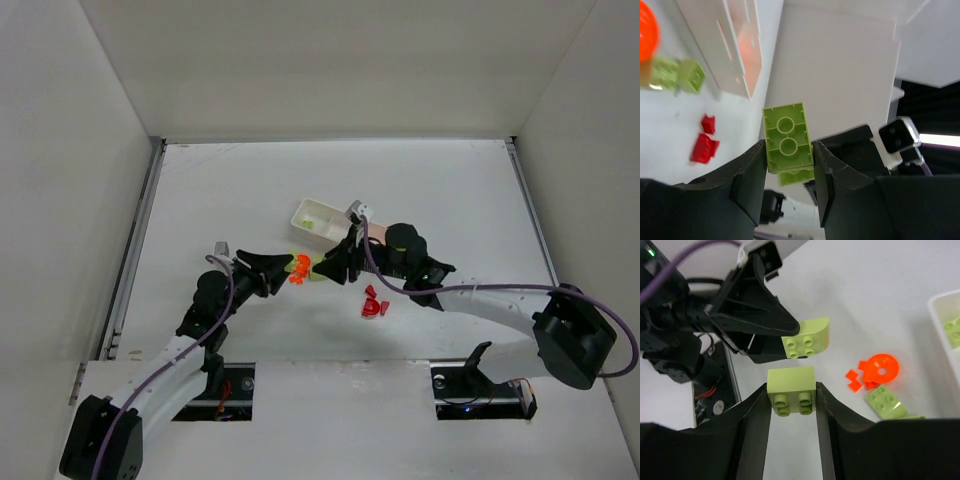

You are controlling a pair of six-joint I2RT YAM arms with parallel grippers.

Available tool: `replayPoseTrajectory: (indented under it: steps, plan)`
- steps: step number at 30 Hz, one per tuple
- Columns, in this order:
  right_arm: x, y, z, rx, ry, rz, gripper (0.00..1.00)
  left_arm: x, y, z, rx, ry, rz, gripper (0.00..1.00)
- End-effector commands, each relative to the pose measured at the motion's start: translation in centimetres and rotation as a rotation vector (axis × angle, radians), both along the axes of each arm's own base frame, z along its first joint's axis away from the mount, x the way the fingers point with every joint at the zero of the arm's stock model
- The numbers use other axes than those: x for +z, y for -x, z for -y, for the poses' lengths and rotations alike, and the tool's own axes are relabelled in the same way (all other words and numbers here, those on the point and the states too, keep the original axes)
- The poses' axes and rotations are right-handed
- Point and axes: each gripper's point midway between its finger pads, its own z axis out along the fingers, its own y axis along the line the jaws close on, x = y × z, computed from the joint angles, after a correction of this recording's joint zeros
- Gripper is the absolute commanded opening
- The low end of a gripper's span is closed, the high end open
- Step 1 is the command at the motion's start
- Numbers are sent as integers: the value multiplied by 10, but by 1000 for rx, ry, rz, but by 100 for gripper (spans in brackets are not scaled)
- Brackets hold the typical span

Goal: Sort the legos into containers by color

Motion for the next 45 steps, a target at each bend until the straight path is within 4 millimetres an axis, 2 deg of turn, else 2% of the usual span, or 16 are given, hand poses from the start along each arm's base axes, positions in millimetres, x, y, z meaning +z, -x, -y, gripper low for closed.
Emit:
replayPoseTrajectory:
  steps: [1,4,9,13,16,18,24,31,36,40,45]
  plan:
    - [20,-14,13,-60,-51,40,28,-12,-11,-19,78,-33,18,11]
    - [14,-32,13,-115,-35,26,30,-8,-17,-25,94,-57,47,11]
    - [0,-102,7,-339,43,-8,31,-1,-16,-20,82,-104,110,11]
    - [-7,-161,7,-547,92,-24,31,-3,-13,-19,75,-146,148,12]
    - [-12,-193,10,-645,96,-37,32,-11,-14,-20,80,-186,150,12]
    - [-21,-205,8,-672,122,-45,32,-16,-13,-19,70,-217,155,12]
    - [-46,-218,9,-716,197,-65,34,-28,-15,-20,74,-272,147,12]
    - [-57,-227,-2,-706,232,-68,37,-18,-21,-15,72,-295,174,12]
    - [-60,-225,-5,-695,240,-74,53,-10,-29,-15,89,-304,189,13]
    - [-42,-217,-4,-686,203,-62,60,-3,-36,-14,100,-331,209,13]
    - [-5,-200,15,-707,140,-38,58,8,-49,-7,105,-375,240,13]
